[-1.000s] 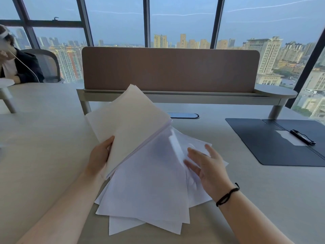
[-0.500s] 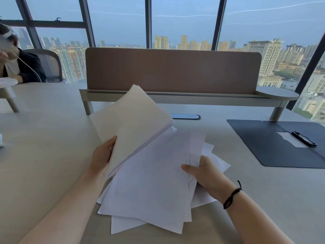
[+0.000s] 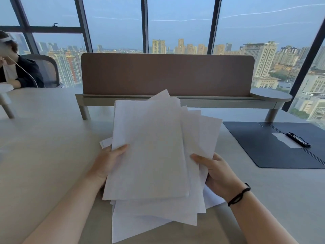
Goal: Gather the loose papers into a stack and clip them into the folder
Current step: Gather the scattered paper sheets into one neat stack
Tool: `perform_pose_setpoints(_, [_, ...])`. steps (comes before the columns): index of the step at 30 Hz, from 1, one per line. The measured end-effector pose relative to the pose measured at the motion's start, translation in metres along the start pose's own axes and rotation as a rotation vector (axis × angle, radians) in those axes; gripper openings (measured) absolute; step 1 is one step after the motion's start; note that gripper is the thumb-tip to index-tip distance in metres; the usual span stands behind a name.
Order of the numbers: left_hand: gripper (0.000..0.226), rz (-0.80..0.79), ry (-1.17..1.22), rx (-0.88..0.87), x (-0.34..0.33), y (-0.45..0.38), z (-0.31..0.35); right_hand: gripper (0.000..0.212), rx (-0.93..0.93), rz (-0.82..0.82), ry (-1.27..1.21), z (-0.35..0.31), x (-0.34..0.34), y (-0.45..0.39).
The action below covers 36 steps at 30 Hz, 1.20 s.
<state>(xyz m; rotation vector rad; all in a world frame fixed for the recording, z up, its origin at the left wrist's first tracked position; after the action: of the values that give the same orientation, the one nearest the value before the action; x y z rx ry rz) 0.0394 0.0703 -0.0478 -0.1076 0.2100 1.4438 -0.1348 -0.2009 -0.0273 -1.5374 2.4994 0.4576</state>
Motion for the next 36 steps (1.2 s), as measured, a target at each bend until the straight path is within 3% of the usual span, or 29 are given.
perform_pose_setpoints(10, [0.043, 0.172, -0.034, -0.251, 0.007, 0.011, 0.026, 0.035, 0.021, -0.02, -0.1, -0.004, 0.002, -0.001])
perform_pose_setpoints(14, [0.017, 0.179, 0.005, -0.151, 0.002, 0.017, 0.022, 0.031, 0.063, 0.003, -0.126, -0.007, 0.003, 0.0])
perform_pose_setpoints(19, [0.015, 0.067, -0.146, -0.163, -0.009, 0.021, 0.015, 0.034, 0.064, -0.033, 0.034, 0.0, -0.003, 0.001])
perform_pose_setpoints(26, [0.005, 0.075, -0.269, -0.157, -0.009, 0.016, 0.005, 0.03, 0.201, 0.186, 0.13, -0.007, 0.001, -0.006])
perform_pose_setpoints(31, [0.014, 0.037, -0.214, -0.099, -0.016, 0.018, 0.0, 0.036, 0.306, 0.267, 0.144, -0.006, -0.004, -0.002])
perform_pose_setpoints(36, [0.037, 0.007, -0.243, -0.029, -0.021, 0.018, -0.007, 0.038, 0.098, 0.325, -0.036, 0.002, 0.001, -0.002])
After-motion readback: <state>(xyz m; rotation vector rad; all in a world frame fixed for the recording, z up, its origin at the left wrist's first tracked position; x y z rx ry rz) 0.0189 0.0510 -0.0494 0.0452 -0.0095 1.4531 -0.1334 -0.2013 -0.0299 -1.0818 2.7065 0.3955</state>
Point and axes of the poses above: each hand's wrist, its own y-axis away from the middle knuckle, its own x-axis out of the back of the hand, z = x × y, the point moved 5 cm from there along -y, towards the middle knuckle, and after that the axes turned 10 degrees about z, right-handed, at the moved point
